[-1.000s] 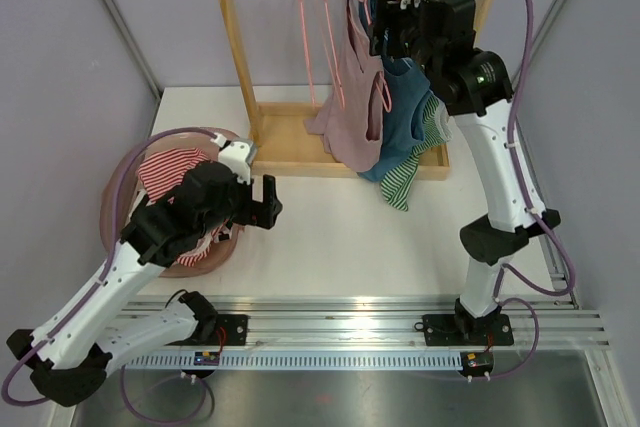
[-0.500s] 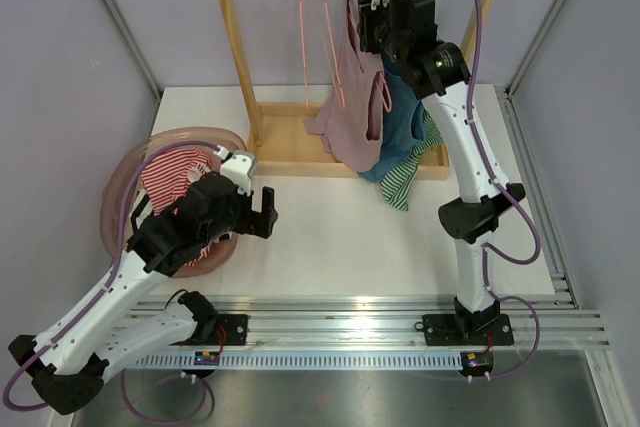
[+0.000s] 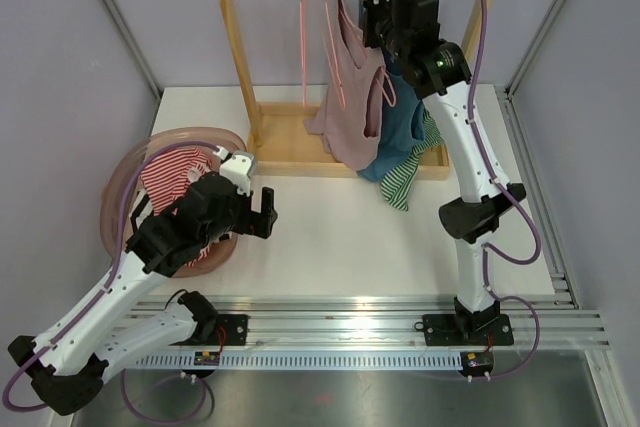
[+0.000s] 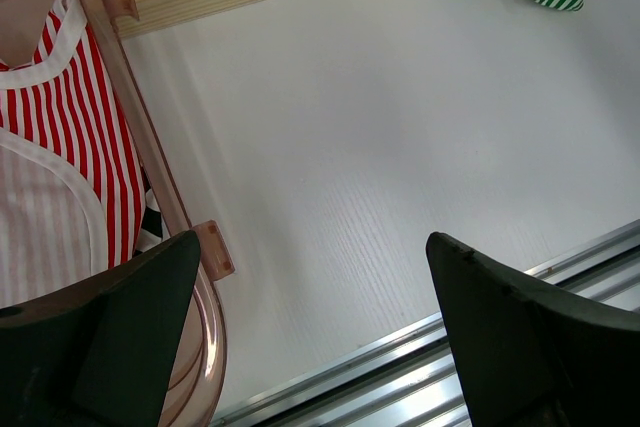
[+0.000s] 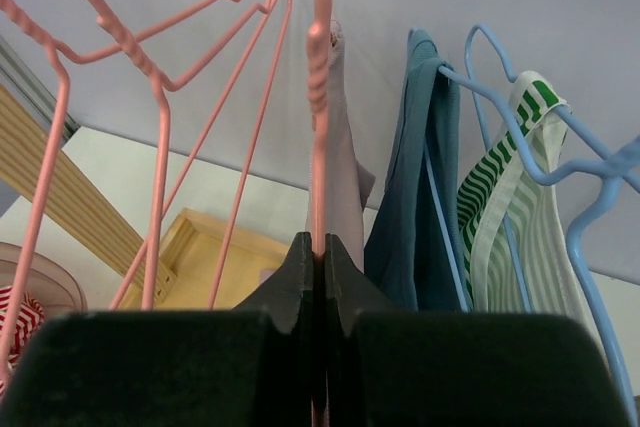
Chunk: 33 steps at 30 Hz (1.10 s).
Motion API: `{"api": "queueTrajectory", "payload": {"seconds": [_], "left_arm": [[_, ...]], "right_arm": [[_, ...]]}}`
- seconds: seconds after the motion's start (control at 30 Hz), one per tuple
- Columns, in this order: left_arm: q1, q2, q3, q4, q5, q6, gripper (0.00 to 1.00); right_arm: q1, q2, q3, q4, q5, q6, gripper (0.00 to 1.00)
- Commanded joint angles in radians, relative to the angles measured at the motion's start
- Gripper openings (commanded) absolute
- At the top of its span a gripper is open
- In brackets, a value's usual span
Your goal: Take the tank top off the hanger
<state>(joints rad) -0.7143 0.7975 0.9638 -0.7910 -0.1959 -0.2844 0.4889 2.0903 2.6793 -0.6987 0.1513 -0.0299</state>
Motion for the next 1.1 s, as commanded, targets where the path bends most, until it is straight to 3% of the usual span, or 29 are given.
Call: {"api": "queueTrajectory", "payload": {"seconds": [0.0, 0.2, 0.33, 0.63, 0.83, 1.07], "left_arm": [[-0.004, -0.021, 0.007, 0.045, -0.008, 0.007, 0.99], [-0.004, -0.021, 0.056, 0.038, -0.023, -0.016, 0.99], [-0.004, -0.006, 0.137, 0.024, -0.036, -0.041, 0.99], [-0.036, 0.109, 0.476, 0.055, -0.033, -0.058, 0.99], [-0.097, 0.256, 0.688, 0.117, -0.065, -0.007, 0.99], [-0.258, 0.406, 0.866, 0.228, -0.117, 0.117, 0.99]], "right_arm": [[-0.006, -0.12, 0.016, 0.136, -0.021, 0.051, 0.0], [-0.006, -0.243, -0.091, 0.125, -0.041, 0.082, 0.0], [-0.006, -0.361, -0.276, 0.123, -0.068, 0.116, 0.0], [-0.006, -0.674, -0.58, 0.029, -0.127, 0.142, 0.0], [-0.004, -0.903, -0.714, -0.11, -0.28, 0.148, 0.0], [-0.006, -1.099, -0.779, -0.237, -0.376, 0.228, 0.0]]}}
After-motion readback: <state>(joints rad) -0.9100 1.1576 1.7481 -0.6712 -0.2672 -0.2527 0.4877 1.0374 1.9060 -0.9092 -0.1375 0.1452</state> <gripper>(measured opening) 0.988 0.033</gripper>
